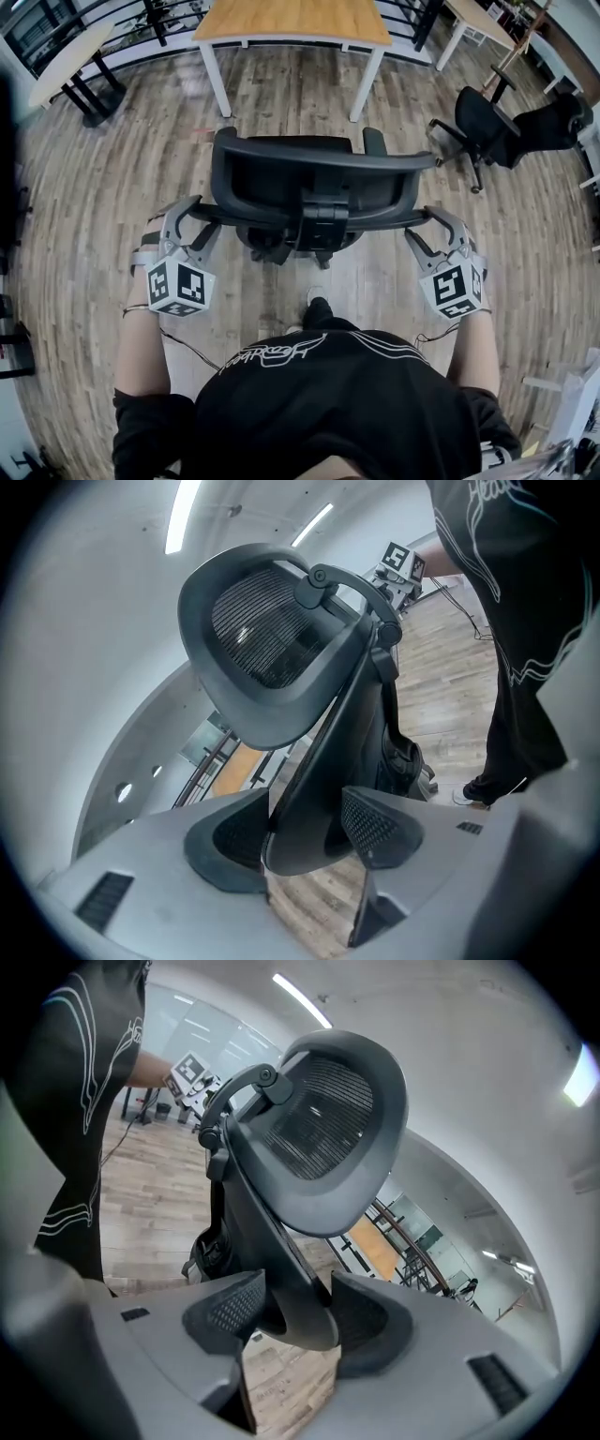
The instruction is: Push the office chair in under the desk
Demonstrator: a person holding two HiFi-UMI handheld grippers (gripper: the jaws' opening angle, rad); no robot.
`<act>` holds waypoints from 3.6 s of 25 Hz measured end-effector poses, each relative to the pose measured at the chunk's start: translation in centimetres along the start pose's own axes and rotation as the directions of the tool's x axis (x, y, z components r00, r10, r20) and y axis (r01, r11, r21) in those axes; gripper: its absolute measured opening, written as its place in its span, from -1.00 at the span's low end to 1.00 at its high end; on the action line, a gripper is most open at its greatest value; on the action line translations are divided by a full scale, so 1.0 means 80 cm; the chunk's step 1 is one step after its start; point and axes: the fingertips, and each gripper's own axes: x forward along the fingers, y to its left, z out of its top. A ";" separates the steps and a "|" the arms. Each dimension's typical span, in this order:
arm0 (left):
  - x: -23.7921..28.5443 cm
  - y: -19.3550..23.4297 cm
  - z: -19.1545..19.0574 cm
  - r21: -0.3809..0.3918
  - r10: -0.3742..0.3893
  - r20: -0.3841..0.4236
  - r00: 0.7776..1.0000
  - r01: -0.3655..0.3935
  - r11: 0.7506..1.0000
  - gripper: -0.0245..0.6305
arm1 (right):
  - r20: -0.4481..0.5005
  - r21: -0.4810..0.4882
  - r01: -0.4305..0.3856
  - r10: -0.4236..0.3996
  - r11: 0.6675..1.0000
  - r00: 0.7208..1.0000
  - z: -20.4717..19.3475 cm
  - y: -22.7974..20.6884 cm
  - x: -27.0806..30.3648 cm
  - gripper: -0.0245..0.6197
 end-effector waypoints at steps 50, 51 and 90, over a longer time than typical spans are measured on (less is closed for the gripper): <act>0.267 0.181 -0.025 -0.072 0.066 -0.152 0.986 -0.077 0.994 -0.18 | 0.067 -0.021 0.018 -0.017 1.000 0.998 0.020 -0.201 0.283 -0.16; 0.277 0.194 -0.021 -0.070 0.062 -0.148 0.987 -0.073 0.995 -0.18 | 0.058 -0.019 0.023 -0.022 1.000 0.998 0.024 -0.218 0.292 -0.16; 0.572 0.429 -0.013 -0.036 0.023 -0.165 0.986 -0.030 0.999 -0.18 | 0.079 0.030 0.150 -0.152 0.988 0.985 0.053 -0.453 0.548 -0.15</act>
